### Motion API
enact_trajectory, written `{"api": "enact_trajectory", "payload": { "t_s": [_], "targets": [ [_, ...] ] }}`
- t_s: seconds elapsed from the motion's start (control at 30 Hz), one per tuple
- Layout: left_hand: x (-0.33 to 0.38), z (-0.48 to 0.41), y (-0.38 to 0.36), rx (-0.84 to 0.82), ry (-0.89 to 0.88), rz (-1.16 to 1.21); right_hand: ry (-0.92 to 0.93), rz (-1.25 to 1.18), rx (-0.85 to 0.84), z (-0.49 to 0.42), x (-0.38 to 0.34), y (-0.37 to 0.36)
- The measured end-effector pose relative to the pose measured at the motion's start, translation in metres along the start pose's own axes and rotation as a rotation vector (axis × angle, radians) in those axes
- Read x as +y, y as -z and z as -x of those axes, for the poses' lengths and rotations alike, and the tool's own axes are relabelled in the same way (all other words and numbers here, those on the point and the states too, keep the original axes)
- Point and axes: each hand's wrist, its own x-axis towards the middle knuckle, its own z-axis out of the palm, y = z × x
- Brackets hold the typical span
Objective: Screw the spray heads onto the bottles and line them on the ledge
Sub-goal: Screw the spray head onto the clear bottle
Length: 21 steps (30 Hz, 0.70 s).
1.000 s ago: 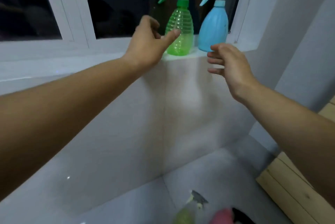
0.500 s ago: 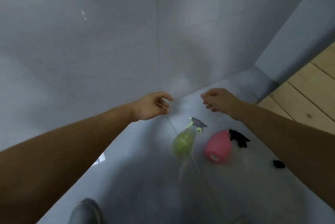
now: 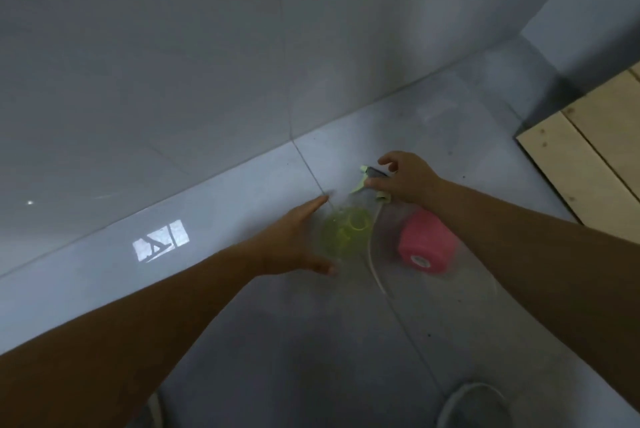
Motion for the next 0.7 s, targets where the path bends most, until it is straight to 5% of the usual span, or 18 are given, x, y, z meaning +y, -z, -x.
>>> {"api": "enact_trajectory", "payload": {
  "t_s": [0.43, 0.7],
  "targets": [
    [0.0, -0.028, -0.029, 0.161, -0.11, 0.054, -0.031, -0.019, 0.069, -0.025, 0.014, -0.028],
    [0.01, -0.01, -0.017, 0.193, -0.101, 0.087, -0.107, -0.486, -0.063, -0.001, 0.0, 0.007]
  ]
}}
